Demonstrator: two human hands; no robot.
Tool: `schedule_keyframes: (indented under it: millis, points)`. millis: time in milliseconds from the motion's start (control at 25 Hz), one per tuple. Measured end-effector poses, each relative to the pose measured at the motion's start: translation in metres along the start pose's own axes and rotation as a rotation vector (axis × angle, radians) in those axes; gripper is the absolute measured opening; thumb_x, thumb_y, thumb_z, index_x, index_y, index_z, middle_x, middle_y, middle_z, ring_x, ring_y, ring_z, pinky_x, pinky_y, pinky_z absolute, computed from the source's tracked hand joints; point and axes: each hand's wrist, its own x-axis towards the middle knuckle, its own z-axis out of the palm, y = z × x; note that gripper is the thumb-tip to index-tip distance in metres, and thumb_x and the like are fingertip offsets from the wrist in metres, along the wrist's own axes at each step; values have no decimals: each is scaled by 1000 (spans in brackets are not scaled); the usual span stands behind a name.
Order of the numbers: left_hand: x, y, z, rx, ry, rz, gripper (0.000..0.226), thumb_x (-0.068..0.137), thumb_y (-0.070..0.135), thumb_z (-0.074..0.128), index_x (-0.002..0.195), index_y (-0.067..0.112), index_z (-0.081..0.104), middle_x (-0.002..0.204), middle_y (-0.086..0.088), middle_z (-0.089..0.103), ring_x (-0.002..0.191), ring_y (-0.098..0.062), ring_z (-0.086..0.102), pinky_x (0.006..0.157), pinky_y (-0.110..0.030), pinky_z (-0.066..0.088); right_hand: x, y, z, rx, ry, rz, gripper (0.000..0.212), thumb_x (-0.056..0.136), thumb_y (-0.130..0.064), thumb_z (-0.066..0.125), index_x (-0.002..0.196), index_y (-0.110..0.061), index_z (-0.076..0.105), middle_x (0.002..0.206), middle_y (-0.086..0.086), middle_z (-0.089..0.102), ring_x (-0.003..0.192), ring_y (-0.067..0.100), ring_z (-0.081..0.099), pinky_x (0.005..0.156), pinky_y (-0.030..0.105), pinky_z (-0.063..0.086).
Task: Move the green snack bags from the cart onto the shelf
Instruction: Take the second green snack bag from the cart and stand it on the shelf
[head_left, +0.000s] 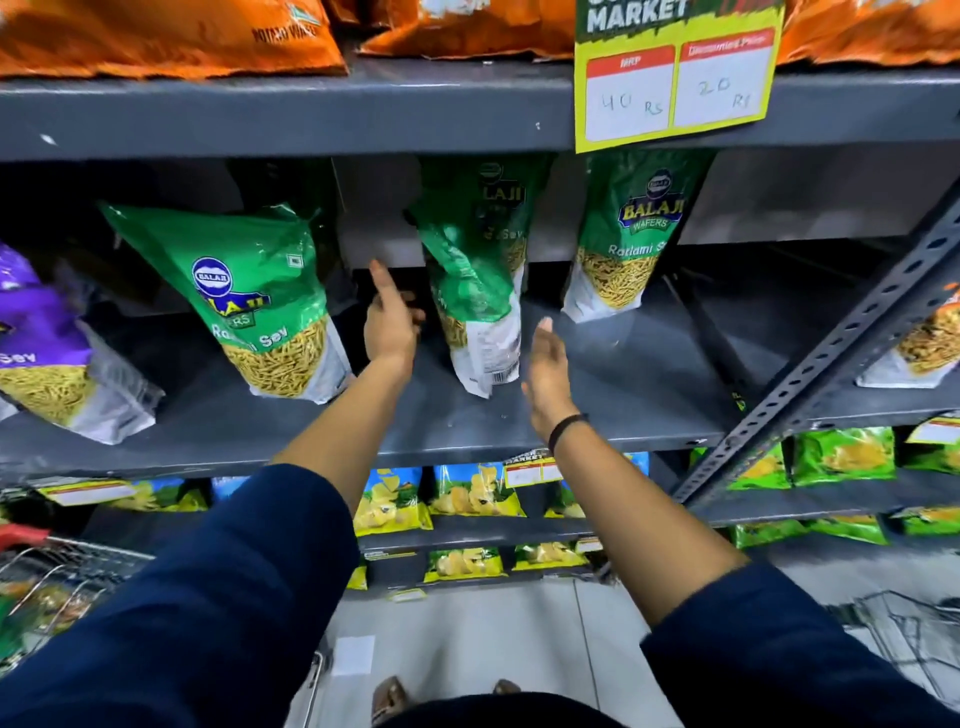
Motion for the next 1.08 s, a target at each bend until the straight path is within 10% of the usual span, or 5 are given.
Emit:
schedule_keyframes:
  millis: [160, 440, 601, 761, 1081]
  points:
    - [19, -21, 17, -45, -212, -87, 99, 57, 91, 32, 129, 26, 48, 136, 1, 54, 123, -18, 51, 113, -40, 35, -10, 14, -3, 0, -6, 42, 50, 93, -46, 32, 134, -18, 38, 144, 3, 40, 132, 22, 38, 113, 49, 31]
    - [-26, -7, 25, 113, 61, 16, 72, 87, 64, 18, 92, 7, 61, 72, -15, 67, 79, -31, 65, 89, -43, 52, 20, 5, -8, -58, -21, 36, 51, 93, -46, 34, 136, -18, 36, 147, 3, 38, 134, 21, 37, 113, 47, 31]
    - [0, -8, 26, 30, -27, -17, 68, 87, 64, 28, 128, 13, 49, 134, -14, 54, 125, -30, 48, 106, -38, 38, 27, -1, -14, -95, -30, 46, 52, 92, -48, 34, 134, -17, 38, 146, 5, 39, 134, 23, 37, 113, 48, 31]
    - [0, -6, 40, -164, -396, -213, 72, 89, 62, 11, 128, 16, 49, 114, 4, 60, 107, -19, 58, 90, -33, 47, 26, 1, -13, -96, -79, 62, 55, 91, -50, 32, 137, -18, 35, 147, 3, 38, 134, 22, 37, 114, 47, 30]
    - [3, -21, 53, -134, -182, -334, 108, 56, 90, 24, 136, 19, 37, 146, -10, 42, 132, -30, 41, 113, -49, 33, 48, 1, 3, -199, 138, 13, 58, 88, -54, 32, 121, -9, 51, 131, 18, 54, 121, 34, 50, 104, 45, 41]
